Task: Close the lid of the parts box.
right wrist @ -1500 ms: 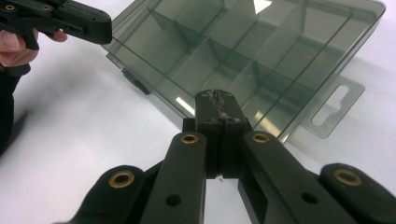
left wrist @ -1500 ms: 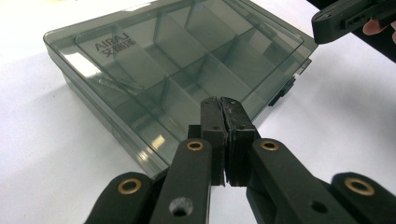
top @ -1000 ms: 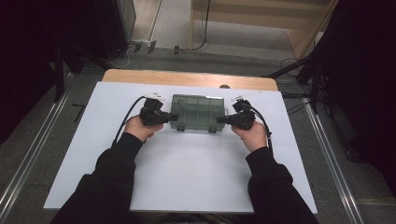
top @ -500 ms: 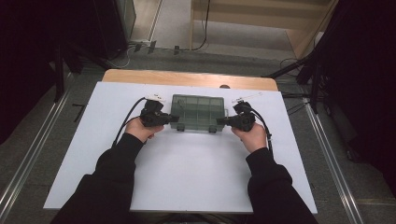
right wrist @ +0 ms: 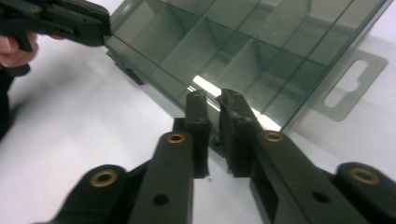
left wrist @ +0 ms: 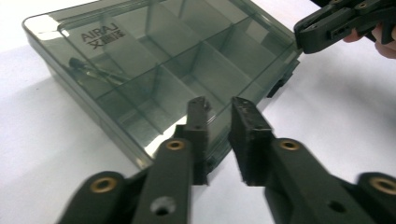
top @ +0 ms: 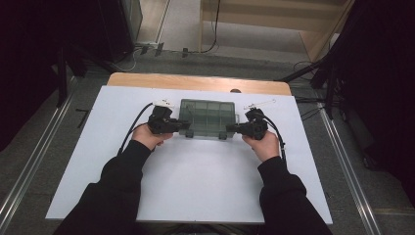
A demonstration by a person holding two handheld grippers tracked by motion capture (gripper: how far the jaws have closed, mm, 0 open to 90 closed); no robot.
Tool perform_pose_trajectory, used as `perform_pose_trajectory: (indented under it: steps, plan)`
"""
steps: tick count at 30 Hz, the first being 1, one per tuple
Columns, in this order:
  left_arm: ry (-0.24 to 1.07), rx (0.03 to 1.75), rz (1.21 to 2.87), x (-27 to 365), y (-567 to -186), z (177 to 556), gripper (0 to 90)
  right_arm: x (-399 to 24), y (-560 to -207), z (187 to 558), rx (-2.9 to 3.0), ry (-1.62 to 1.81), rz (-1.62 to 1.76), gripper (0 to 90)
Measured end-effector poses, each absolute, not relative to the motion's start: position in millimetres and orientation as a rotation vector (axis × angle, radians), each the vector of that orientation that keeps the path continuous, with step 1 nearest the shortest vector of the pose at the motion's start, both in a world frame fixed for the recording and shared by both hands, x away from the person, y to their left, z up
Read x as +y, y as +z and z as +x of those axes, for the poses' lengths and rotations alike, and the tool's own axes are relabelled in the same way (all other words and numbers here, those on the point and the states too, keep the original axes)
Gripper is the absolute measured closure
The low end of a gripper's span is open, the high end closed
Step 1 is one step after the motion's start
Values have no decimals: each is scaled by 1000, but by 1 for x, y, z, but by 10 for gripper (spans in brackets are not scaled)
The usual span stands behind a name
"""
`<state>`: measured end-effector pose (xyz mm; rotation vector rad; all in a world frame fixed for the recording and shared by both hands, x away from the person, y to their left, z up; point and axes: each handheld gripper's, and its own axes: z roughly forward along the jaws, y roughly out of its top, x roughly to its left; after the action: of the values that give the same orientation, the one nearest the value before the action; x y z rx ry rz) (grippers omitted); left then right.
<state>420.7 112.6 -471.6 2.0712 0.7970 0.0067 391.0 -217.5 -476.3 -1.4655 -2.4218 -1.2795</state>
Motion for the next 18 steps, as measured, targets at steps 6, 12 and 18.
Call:
perform_pose_trajectory:
  steps: [6,12,18]
  plan:
    - [-67,815,2069,113,-466,418,623,-212,-473,387,-2450,-1273,-1435,658]
    - [-74,783,2065,113,-461,409,475,-205,-470,379,-2479,-1300,-1385,471]
    - [-90,767,2066,116,-459,400,404,-202,-468,370,-2479,-1319,-1347,384]
